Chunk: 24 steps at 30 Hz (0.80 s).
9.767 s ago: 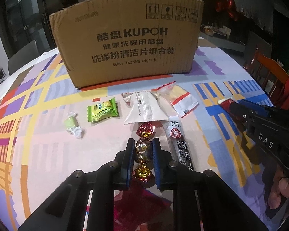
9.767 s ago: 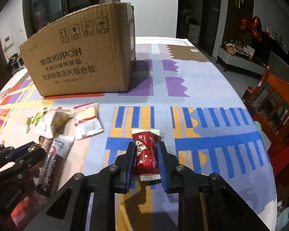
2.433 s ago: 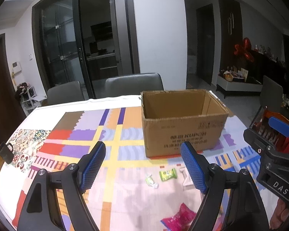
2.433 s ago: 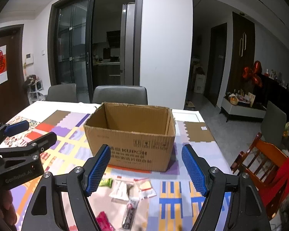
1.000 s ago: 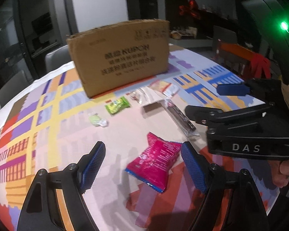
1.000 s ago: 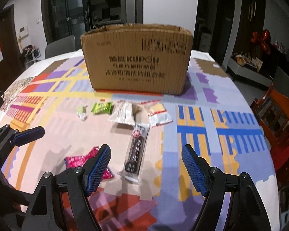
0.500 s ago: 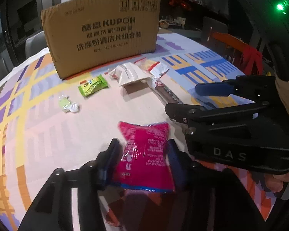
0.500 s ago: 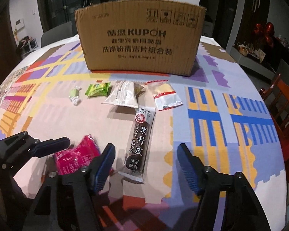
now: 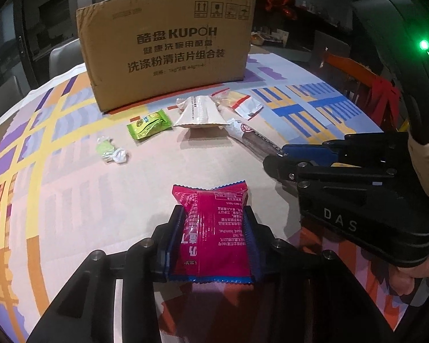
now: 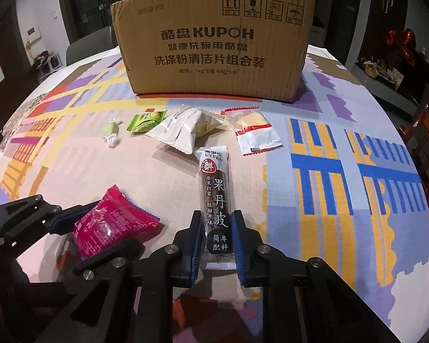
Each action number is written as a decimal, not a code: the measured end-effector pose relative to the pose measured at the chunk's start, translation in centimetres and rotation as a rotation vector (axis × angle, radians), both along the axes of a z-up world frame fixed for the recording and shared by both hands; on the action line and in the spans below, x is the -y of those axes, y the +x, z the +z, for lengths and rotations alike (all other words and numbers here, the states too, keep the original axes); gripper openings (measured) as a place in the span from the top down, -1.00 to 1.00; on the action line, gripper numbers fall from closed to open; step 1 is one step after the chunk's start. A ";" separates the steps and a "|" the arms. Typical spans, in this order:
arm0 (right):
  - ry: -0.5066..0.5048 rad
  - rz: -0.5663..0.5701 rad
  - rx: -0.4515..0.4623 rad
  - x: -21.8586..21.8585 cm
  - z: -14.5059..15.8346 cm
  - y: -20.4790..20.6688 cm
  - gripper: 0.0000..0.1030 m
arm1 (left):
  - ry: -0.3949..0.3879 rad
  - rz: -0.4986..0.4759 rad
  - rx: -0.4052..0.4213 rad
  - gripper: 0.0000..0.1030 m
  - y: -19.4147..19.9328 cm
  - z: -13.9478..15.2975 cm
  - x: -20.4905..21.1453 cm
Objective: Organize snacks
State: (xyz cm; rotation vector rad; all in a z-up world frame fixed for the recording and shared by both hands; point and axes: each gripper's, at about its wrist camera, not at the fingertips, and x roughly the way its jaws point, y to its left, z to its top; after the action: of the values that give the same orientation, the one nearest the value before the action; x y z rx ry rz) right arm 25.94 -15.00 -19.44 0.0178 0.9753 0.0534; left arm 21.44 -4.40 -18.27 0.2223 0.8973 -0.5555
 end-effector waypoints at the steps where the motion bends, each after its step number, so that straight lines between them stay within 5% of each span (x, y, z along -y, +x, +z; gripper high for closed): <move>1: 0.002 -0.001 0.000 0.0 0.0 0.0 0.60 | 0.002 0.003 0.000 0.25 0.0 0.0 0.0; 24: 0.035 -0.010 0.075 1.0 3.1 -2.1 0.63 | -0.002 0.093 0.051 0.25 -0.4 3.3 0.0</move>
State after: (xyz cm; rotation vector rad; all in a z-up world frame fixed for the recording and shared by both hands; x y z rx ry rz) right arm 23.80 -16.01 -16.32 0.0520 0.8990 0.0615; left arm 21.05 -4.43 -14.95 0.1913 0.8536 -0.4622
